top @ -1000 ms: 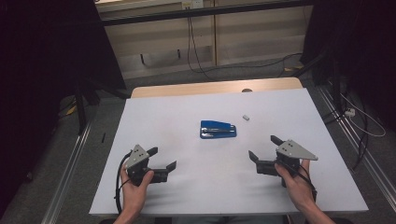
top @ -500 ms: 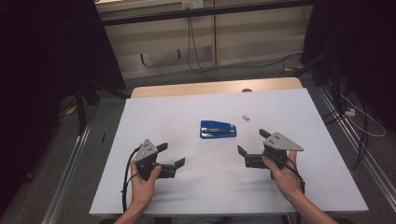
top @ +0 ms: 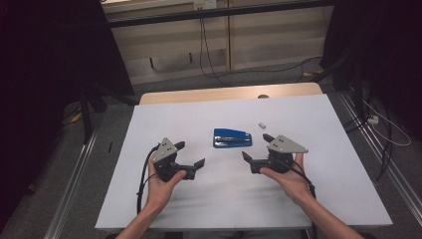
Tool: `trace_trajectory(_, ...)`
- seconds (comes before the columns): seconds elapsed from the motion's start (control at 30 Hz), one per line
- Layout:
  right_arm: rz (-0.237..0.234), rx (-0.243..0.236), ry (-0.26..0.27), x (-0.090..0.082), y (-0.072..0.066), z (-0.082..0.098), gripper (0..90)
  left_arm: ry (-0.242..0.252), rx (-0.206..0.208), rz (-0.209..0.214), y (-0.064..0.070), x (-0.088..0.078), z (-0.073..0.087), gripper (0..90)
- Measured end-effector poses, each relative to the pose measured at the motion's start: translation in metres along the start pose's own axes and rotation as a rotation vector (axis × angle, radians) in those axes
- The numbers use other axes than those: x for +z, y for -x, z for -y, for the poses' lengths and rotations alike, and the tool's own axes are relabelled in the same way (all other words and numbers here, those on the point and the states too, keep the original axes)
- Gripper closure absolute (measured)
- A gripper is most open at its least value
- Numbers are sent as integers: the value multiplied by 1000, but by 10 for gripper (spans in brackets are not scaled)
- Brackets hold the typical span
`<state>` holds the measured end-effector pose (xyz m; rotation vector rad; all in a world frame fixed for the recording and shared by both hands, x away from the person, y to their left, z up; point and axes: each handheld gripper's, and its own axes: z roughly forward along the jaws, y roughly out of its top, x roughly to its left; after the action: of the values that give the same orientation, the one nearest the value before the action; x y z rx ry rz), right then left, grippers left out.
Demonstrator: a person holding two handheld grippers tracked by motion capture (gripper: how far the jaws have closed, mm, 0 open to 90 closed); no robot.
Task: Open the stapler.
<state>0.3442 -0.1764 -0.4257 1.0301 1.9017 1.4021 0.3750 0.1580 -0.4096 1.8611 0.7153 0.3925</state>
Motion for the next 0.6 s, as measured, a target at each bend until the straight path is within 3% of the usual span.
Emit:
trace_trajectory(0.3, -4, -10, 5, 14, -1, -7, 95, -10, -16, -23, -7, 14, -5, 40)
trace_trajectory(0.47, -8, -7, 15, 24, -1, -13, 93, -9, -19, -7, -12, 18, -6, 40)
trace_trajectory(0.6, -17, 0, 28, 33, 1, -12, 142, -9, -21, -25, -17, 22, -6, 40)
